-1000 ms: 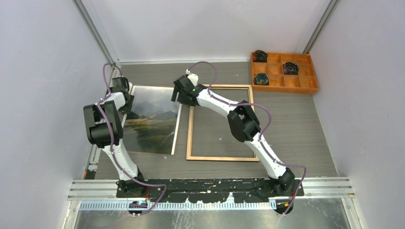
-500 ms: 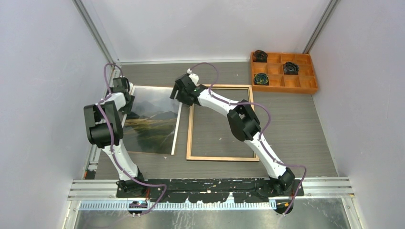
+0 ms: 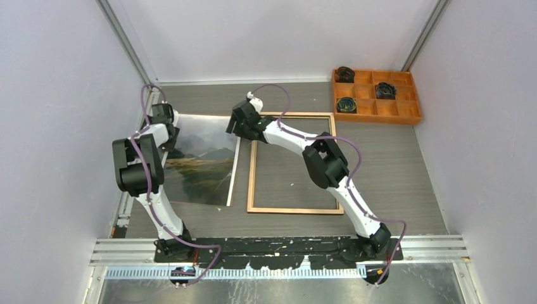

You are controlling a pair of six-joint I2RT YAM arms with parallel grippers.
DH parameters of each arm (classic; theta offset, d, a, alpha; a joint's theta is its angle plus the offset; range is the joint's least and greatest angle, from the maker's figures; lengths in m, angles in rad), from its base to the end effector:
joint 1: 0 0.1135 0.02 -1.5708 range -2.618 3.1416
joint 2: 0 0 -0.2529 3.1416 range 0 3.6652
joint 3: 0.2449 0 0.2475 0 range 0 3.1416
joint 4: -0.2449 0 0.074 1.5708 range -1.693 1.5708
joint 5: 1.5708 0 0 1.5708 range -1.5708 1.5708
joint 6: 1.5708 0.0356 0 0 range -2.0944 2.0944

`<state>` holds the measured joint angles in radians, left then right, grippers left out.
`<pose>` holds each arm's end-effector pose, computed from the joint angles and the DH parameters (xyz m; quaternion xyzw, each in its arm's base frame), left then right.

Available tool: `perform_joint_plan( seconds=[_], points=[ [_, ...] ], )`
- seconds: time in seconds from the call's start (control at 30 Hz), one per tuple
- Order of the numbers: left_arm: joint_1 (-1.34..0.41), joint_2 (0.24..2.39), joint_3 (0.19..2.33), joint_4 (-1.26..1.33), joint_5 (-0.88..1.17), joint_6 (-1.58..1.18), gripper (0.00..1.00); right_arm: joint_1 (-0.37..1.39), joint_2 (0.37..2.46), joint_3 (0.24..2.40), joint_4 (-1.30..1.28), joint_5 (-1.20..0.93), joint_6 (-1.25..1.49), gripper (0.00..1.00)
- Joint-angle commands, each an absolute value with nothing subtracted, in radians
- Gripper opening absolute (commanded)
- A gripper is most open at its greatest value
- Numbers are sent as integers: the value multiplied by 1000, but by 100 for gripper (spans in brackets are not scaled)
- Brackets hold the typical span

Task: Put the photo into the frame
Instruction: Pick up the photo frame item at the center of the board.

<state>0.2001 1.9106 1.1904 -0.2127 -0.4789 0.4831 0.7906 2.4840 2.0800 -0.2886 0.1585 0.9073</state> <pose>0.3763 0.0930 0.1539 0.0565 0.9237 0.3142 0.2116 0.3898 0.3859 0.1592 0.0862 0.8988 0.2707 0.3338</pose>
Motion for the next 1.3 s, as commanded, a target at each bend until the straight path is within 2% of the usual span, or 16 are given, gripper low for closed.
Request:
perform_joint_plan(
  seconds=[0.0,0.17,0.7,1.27],
  points=[
    [198,1932,1145,-259,-415,466,90,839,2349,2085,-267,202,847,67],
    [198,1934,1144,-259,-414,467,90,862,2328,2085,-268,206,830,67],
    [189,1929,1146,-273,-410,459,90,893,2415,2225,-513,292,777,68],
    [188,1930,1147,-285,-411,462,90,848,2217,1803,81,19,967,68]
  ],
)
